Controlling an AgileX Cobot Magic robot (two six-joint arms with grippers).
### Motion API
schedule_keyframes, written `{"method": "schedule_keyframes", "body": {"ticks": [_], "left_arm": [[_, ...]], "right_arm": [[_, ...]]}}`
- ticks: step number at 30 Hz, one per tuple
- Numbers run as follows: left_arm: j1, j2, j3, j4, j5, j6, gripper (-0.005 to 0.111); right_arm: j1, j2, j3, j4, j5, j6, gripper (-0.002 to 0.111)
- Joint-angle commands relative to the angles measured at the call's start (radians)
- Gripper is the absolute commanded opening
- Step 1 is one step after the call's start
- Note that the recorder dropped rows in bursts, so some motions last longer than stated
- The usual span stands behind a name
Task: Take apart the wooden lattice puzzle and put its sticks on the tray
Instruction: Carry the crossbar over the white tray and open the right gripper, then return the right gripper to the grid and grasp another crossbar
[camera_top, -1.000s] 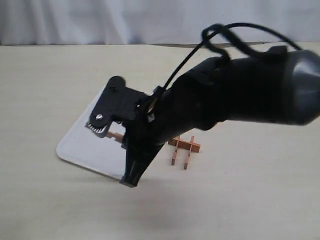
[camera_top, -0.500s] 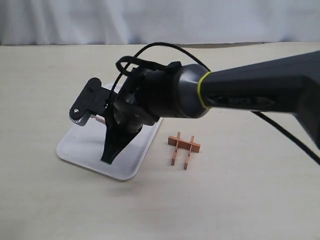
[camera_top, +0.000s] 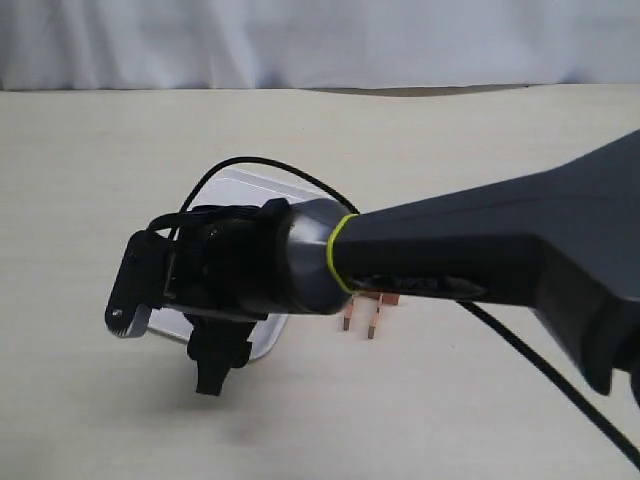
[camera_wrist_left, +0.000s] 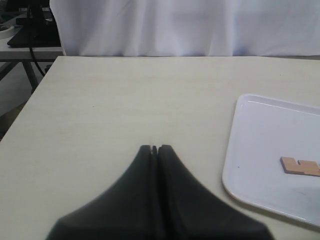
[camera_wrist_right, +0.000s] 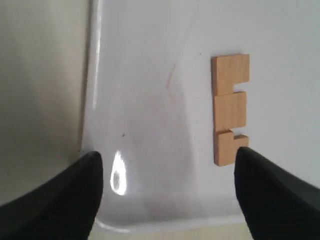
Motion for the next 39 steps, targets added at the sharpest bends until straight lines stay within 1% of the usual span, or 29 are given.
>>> {"method": "schedule_keyframes", "body": {"ticks": [1, 3, 6, 10, 13, 18, 21, 26, 32, 37, 39], "left_arm": [[-0.008, -0.003, 0.003, 0.002, -0.006, 0.001, 0.0], [-0.008, -0.003, 0.003, 0.002, -0.006, 0.001, 0.0], [-0.008, -0.003, 0.003, 0.002, -0.006, 0.001, 0.0], [-0.008, -0.003, 0.003, 0.002, -0.006, 0.001, 0.0], [-0.008, -0.003, 0.003, 0.002, -0.006, 0.001, 0.0], [-0.008, -0.003, 0.003, 0.002, -0.006, 0.001, 0.0], [-0.008, -0.003, 0.003, 0.002, -0.006, 0.001, 0.0], [-0.008, -0.003, 0.003, 0.002, -0.006, 0.001, 0.0], [-0.008, -0.003, 0.003, 0.002, -0.006, 0.001, 0.0], [-0.008, -0.003, 0.003, 0.002, -0.006, 0.001, 0.0], [-0.008, -0.003, 0.003, 0.002, -0.006, 0.001, 0.0]], "right_arm": [[0.008, -0.1, -0.003, -0.01, 0.104, -0.066, 0.071], [-0.021, -0.148, -0.003, -0.002, 0.139, -0.068, 0.071], [-0.1, -0.217, -0.003, 0.044, 0.193, -0.081, 0.071], [-0.253, -0.283, 0.015, 0.187, 0.262, -0.198, 0.071], [-0.374, -0.317, 0.058, 0.331, 0.273, -0.289, 0.071], [-0.576, -0.331, 0.174, 0.567, 0.156, -0.449, 0.071], [-0.644, -0.331, 0.263, 0.611, 0.053, -0.516, 0.071], [-0.646, -0.331, 0.365, 0.607, -0.039, -0.692, 0.071], [-0.623, -0.327, 0.377, 0.657, -0.057, -0.715, 0.07], [-0.562, -0.299, 0.377, 0.678, -0.021, -0.785, 0.055], [-0.547, -0.287, 0.377, 0.67, -0.023, -0.782, 0.052]]}}
